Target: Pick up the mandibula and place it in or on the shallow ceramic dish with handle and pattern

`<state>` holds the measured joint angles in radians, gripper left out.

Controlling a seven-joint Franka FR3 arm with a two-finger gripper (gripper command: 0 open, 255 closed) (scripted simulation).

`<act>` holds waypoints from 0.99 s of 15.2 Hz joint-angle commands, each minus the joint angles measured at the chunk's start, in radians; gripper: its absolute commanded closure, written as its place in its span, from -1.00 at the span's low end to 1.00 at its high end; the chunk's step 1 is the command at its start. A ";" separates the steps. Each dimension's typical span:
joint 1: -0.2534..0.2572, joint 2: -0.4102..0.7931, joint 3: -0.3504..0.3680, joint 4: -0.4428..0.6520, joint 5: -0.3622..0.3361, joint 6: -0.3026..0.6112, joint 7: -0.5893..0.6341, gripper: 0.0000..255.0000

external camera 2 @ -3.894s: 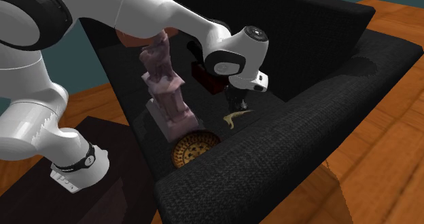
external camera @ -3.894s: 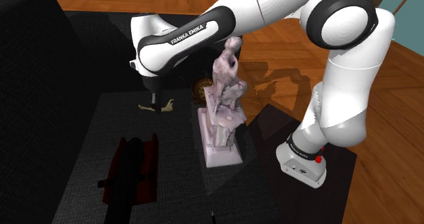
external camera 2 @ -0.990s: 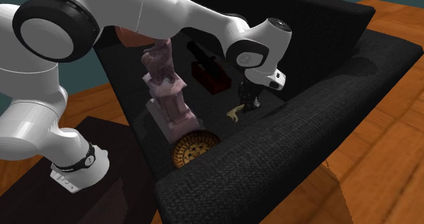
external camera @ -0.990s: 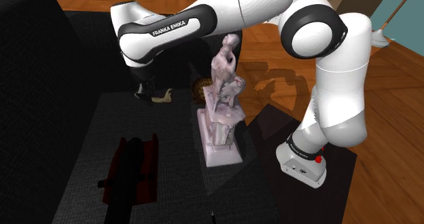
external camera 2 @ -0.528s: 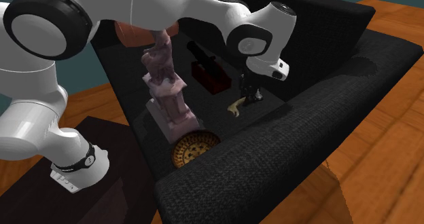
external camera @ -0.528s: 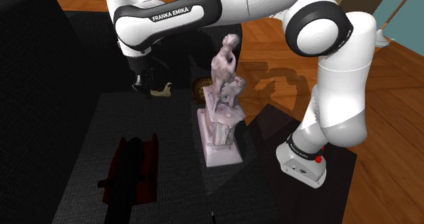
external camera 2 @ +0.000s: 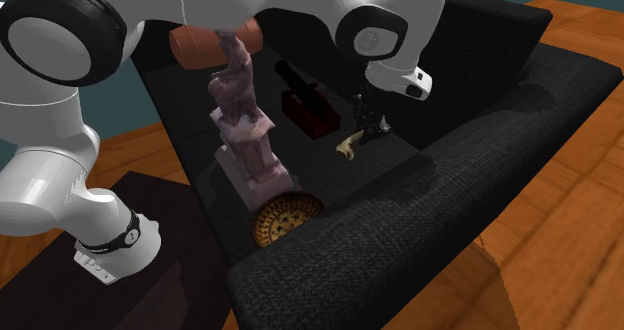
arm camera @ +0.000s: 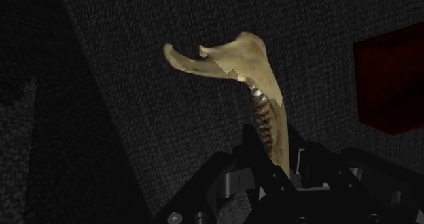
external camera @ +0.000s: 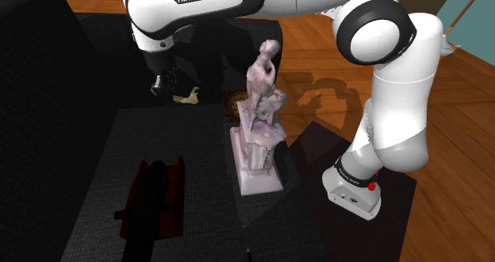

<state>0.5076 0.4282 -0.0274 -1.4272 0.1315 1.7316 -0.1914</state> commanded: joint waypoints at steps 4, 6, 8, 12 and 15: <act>-0.020 -0.118 -0.013 -0.146 -0.003 0.024 -0.036 1.00; -0.033 -0.189 -0.022 -0.244 -0.006 0.048 -0.062 1.00; -0.047 -0.257 -0.033 -0.333 -0.010 0.066 -0.088 1.00; -0.075 -0.383 -0.059 -0.491 -0.023 0.092 -0.141 1.00; -0.097 -0.473 -0.082 -0.593 -0.038 0.102 -0.182 1.00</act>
<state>0.4215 -0.0222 -0.0987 -1.9945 0.0983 1.8319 -0.3525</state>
